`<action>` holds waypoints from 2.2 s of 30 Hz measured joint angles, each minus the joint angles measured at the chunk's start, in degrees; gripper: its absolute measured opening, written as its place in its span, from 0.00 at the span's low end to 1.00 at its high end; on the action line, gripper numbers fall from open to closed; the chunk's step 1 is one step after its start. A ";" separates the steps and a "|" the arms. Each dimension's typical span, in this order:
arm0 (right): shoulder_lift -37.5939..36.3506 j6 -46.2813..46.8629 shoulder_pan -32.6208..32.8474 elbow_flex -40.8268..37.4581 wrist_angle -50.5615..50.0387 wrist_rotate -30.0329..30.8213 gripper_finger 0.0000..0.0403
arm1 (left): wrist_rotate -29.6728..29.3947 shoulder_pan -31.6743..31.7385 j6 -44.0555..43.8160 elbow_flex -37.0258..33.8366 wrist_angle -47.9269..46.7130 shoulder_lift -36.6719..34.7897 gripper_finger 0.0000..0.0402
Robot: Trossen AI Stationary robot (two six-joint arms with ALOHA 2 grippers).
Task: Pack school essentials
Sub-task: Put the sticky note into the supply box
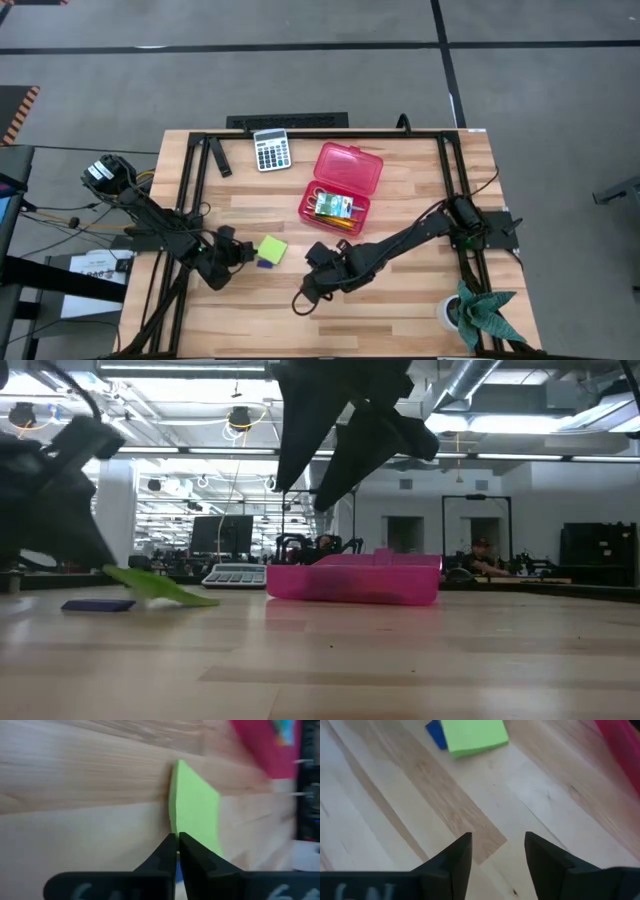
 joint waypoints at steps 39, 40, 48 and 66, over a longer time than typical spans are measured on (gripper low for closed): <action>8.25 3.75 -2.22 -2.21 9.44 -12.31 0.58 | 8.90 8.81 11.33 0.02 7.95 0.02 0.67; 8.93 3.14 -2.54 -2.05 10.66 -12.55 0.58 | 9.48 9.34 12.45 0.04 8.86 0.00 0.67; 8.74 -1.60 -5.59 -2.14 10.87 -10.28 0.58 | 11.82 11.91 17.45 0.07 10.76 -0.07 0.62; 10.97 -3.28 -9.50 -2.03 18.19 -9.18 0.58 | 16.41 13.12 19.39 0.07 11.36 -0.04 0.58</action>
